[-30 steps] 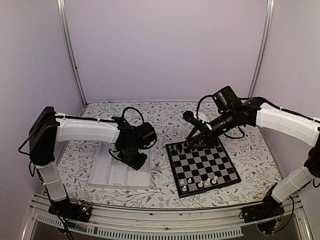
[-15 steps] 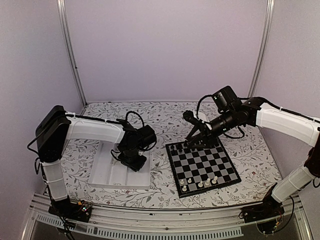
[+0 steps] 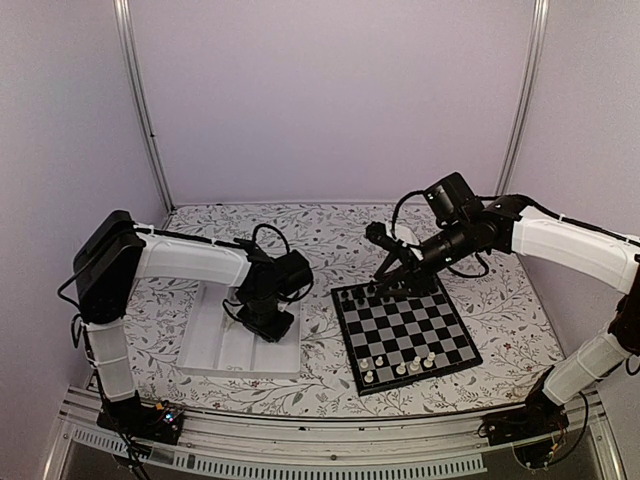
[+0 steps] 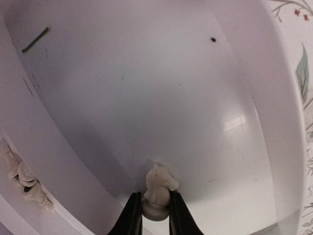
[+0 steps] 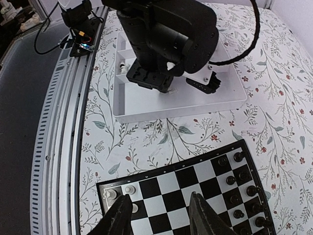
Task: Set up the chess pieces on the board
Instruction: Pick up the chess piece from the storage box, then place the chess piece on the chessboard.
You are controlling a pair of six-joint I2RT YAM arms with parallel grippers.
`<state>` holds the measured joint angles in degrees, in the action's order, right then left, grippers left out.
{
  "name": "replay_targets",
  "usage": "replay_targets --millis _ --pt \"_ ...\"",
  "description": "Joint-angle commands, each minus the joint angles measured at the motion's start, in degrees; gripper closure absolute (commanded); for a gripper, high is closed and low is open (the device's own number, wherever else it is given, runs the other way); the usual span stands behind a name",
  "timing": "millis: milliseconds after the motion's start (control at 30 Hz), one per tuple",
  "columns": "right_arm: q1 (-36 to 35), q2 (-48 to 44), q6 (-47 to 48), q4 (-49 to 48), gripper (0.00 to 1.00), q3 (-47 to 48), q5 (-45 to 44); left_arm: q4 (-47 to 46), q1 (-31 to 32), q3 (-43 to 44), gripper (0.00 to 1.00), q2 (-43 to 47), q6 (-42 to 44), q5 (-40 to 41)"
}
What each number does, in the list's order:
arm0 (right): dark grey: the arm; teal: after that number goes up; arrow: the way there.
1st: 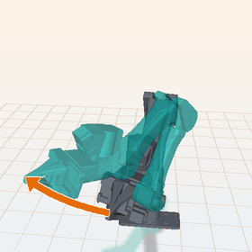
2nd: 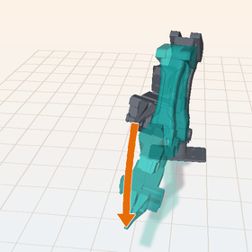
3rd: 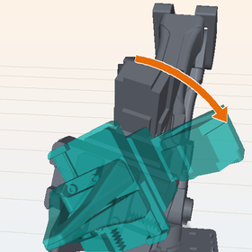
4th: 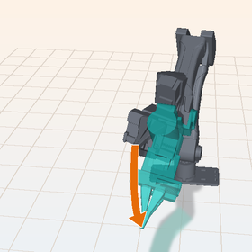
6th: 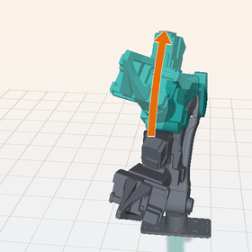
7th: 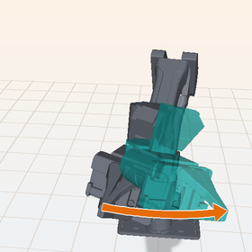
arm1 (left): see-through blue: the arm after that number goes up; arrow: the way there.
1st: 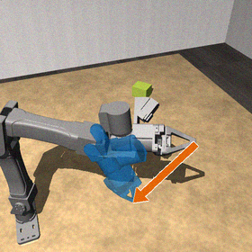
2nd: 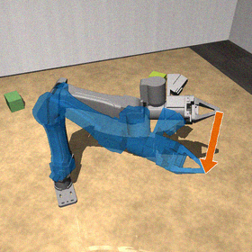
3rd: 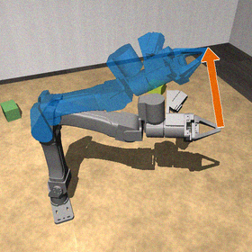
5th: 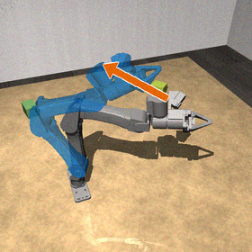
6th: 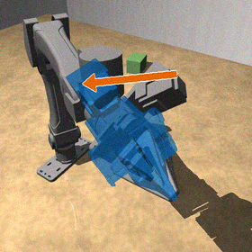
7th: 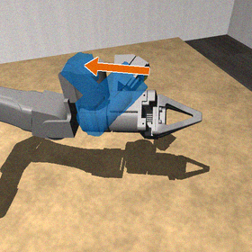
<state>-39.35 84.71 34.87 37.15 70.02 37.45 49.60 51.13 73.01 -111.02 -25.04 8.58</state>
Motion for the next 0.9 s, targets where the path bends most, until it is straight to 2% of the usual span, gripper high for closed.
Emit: replay_targets --millis 0,100,133,200,333,500,733,867 --pt "0.9 -2.0 -4.2 -2.2 0.57 3.9 -8.1 0.6 -0.5 -1.2 0.90 4.2 -0.1 0.6" --pt "3.9 -2.5 -9.9 -4.2 0.45 6.1 -11.3 -3.4 1.2 -2.2 0.95 11.0 2.0 0.5" --pt "5.1 -2.5 -11.8 -4.1 0.40 6.8 -10.7 -5.6 1.9 -2.8 0.95 12.9 2.8 0.3" --pt "6.9 -1.9 -14.5 -3.1 0.36 8.1 -7.4 -9.6 4.0 -3.7 0.95 16.3 3.8 2.0" --pt "7.6 1.9 -18.1 1.7 0.35 11.2 2.7 -19.5 10.3 -5.7 0.94 20.7 6.7 6.4" --pt "7.2 7.0 -21.4 4.2 0.36 11.1 17.7 -32.4 14.8 -7.8 0.94 22.2 10.1 9.0" --pt "3.6 12.2 -21.6 6.1 0.39 11.7 20.0 -37.1 18.1 -5.1 0.94 18.8 13.1 11.2" --pt "1.4 13.5 -22.0 5.6 0.45 11.4 20.3 -37.3 18.9 -3.4 0.94 17.0 13.5 11.1"
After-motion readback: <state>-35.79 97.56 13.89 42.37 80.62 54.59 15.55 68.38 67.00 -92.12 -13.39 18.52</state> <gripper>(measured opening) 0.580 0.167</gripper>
